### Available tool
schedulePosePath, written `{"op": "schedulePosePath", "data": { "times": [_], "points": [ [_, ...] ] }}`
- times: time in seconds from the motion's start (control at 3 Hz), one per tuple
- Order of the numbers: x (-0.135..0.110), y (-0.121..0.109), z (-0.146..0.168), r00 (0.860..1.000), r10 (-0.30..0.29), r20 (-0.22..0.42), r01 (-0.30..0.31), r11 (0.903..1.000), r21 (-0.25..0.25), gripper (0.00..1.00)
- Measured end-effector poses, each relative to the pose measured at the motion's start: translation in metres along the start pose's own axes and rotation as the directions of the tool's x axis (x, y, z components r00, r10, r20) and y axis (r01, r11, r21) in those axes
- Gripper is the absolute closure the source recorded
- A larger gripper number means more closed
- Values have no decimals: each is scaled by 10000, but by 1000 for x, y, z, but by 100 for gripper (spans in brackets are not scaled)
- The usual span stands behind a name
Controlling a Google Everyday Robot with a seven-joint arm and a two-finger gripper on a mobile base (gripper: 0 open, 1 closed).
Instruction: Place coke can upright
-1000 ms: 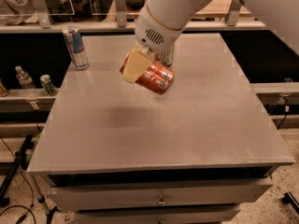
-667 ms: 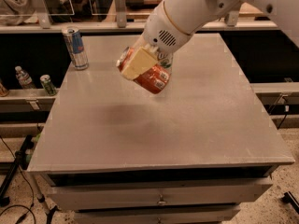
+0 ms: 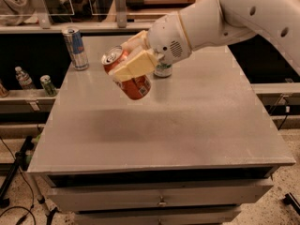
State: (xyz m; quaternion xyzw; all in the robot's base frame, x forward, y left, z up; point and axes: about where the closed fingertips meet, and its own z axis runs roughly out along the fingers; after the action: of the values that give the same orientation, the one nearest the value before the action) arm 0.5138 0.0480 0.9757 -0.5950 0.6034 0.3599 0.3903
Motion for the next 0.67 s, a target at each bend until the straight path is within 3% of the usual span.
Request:
{"op": "schedulePosePath", "data": {
  "times": [0.33,0.67],
  "points": [
    [-12,12,5,9875,131,1570,-12,9971,-758,100],
    [-19,21,12,9814,260,1902,-76,9953,-970,100]
  ]
}}
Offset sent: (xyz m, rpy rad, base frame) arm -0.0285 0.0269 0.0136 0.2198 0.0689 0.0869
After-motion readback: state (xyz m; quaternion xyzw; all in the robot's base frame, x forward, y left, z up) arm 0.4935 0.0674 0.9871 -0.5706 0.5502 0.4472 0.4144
